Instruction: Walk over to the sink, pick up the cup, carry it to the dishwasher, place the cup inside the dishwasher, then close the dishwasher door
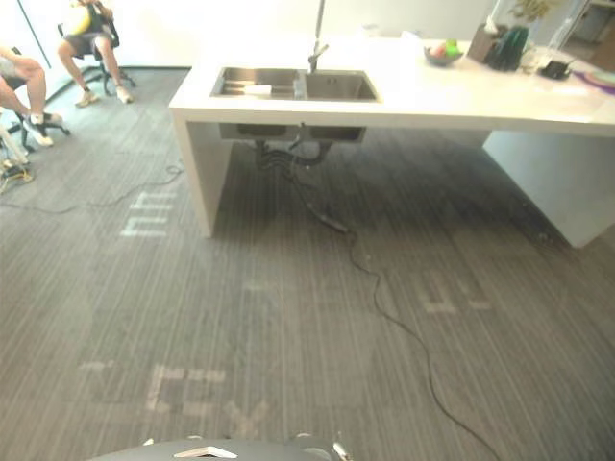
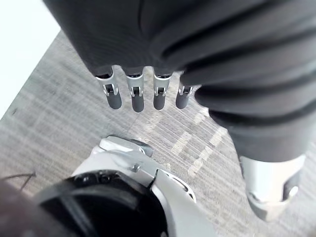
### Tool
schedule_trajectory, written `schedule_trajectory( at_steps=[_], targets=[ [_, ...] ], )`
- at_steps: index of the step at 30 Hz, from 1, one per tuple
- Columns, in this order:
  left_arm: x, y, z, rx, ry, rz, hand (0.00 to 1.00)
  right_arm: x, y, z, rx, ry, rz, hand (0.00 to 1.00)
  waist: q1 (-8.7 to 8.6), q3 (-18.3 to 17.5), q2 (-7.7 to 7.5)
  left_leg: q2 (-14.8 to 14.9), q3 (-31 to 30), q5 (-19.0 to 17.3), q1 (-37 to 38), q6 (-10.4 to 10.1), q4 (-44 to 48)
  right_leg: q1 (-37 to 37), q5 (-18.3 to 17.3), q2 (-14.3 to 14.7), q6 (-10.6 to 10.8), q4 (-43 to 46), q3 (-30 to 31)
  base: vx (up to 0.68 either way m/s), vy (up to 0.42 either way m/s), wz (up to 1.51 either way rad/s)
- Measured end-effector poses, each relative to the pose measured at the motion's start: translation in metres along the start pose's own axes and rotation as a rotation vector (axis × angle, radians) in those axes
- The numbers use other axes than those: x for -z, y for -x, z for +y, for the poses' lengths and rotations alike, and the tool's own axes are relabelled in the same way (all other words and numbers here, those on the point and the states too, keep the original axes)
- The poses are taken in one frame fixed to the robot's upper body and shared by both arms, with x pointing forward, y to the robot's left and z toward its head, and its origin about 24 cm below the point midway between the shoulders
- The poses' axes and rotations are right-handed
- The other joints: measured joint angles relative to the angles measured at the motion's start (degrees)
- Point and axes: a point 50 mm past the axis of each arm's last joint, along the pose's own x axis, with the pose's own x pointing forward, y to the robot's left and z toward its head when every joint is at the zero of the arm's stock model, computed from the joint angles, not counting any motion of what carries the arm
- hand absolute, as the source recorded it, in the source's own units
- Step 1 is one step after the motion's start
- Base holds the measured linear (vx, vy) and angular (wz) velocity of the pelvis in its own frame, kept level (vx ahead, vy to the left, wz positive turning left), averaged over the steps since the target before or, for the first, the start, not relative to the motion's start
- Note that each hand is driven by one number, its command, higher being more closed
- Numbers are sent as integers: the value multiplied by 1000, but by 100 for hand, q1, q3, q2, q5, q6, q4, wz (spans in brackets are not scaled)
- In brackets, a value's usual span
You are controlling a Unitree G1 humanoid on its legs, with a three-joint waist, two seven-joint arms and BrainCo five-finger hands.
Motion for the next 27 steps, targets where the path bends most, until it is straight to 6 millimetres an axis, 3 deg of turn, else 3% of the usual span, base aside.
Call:
schedule_trajectory(
  at_steps=[4, 11, 17, 24, 27],
  targets=[
    [0, -1, -10, 80, 117, -18, 0, -5, -1, 3, -6, 48, -32, 0, 104, 166, 96, 83, 499, 195, 256, -98, -449, 311, 457, 95, 53, -799, -38, 58, 28, -24],
    [-7, -2, -14, 134, 17, -36, 0, -5, 0, 2, 36, 76, -26, 0, 104, 172, 60, 94, 501, 298, 468, -12, -566, 632, 746, 194, 199, -1241, -144, 128, -6, -7],
    [-15, -2, -20, 181, 33, -105, 0, -9, -1, 5, 28, 125, -48, 0, 98, 256, 33, 75, 460, 258, 710, -115, -579, 933, 776, 187, 227, -1345, -190, 53, 0, 0],
    [-18, -2, -22, 182, 9, -109, 0, -20, -5, 35, -107, 150, -111, 0, 69, 372, 33, 75, 345, 222, 743, -169, -604, 968, 744, 183, 262, -1329, -278, -60, -5, 6],
    [-18, -1, -22, 185, -3, -104, 0, -20, -5, 37, -123, 172, -110, 0, 74, 374, 28, 68, 357, 220, 751, -170, -615, 967, 738, 182, 254, -1348, -269, -69, -3, -7]
  ],
)
